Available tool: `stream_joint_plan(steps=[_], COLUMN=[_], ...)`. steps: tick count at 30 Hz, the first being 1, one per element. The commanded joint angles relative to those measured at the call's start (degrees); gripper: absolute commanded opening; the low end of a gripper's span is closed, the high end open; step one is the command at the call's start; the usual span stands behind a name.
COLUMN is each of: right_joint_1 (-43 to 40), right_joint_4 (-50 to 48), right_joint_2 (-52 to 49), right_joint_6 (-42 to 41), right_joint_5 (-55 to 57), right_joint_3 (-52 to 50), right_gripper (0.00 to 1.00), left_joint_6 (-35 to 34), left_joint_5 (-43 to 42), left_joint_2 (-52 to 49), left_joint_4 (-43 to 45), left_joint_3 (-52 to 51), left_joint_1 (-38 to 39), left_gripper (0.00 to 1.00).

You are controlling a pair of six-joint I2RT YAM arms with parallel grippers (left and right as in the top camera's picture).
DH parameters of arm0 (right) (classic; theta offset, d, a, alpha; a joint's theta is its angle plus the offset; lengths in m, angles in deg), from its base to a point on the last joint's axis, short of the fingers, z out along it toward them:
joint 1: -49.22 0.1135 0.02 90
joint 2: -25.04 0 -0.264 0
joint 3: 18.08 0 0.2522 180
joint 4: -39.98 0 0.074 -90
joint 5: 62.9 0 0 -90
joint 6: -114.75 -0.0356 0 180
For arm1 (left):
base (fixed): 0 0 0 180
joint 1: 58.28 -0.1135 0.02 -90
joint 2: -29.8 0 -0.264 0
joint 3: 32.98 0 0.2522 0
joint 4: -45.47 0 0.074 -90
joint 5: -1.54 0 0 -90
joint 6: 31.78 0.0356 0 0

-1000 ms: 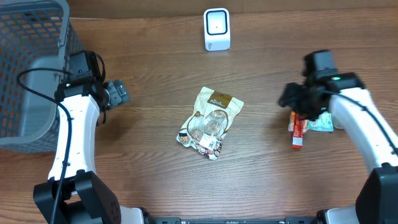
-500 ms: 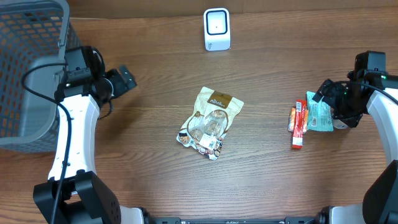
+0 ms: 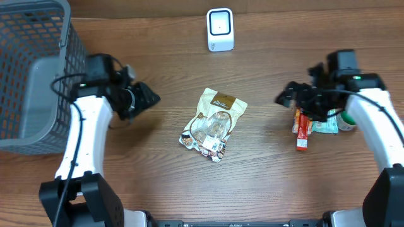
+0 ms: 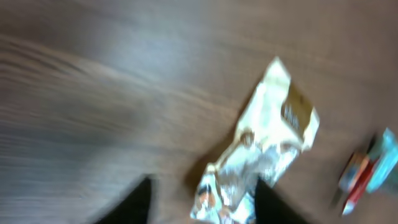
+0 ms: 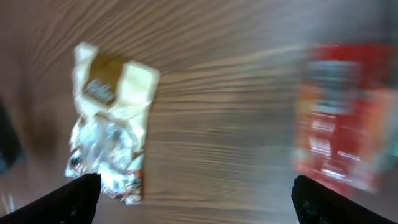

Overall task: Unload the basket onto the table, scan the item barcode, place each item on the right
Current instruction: 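Grasp the Pantree bag edges with both grippers from either side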

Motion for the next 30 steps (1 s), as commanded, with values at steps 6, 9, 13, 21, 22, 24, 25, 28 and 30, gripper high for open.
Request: stream_joint_plan(steps=[6,9,13,21,22,24,25,28,30], right_joint_1=[12.52,15.45,18.12,19.85,19.85,19.85,19.82,19.82,19.85], right_joint_4=[-7.06,-10.80,-16.00,-24.85,-25.68,-26.88,-27.32,-28.30,-28.61], right_joint_2=[-2.23,-5.35,-8.50,-10.47,-10.47,-10.49,-10.49,-10.49,-10.49], right_joint_6=[1.33,1.44,4.26,4.66,4.66,4.66,4.66,4.66,4.63], right_joint_5=[-2.05,-2.01,-2.01,2.05,2.82,4.55,5.27,5.46,5.49], right_joint_3=[0.81,0.81,0.81,0.81,0.81,0.79,0.74,0.70,0.59], right_gripper=[1.00,1.00,1.00,1.00,1.00,1.00,1.00,1.00,1.00], left_joint_6=[1.14,0.50,-2.14,-4.42,-4.42,-4.61,-5.33,-6.84,-6.80], left_joint_5=[0.39,0.59,5.16,8.11,8.24,8.20,8.09,6.99,6.14], left_joint_2=[0.48,0.46,0.37,0.37,0.37,0.37,0.37,0.35,0.11], left_joint_4=[-0.66,-0.76,-0.52,7.21,8.17,10.51,11.41,13.07,13.00], left_joint_3=[-8.31,-10.86,-13.25,-18.27,-18.29,-18.53,-18.69,-19.34,-19.34], left_joint_1=[12.17,16.79,20.28,21.09,21.09,21.09,21.11,21.20,21.29], left_gripper=[0.04,0.04,0.04,0.04,0.04,0.04,0.04,0.04,0.04])
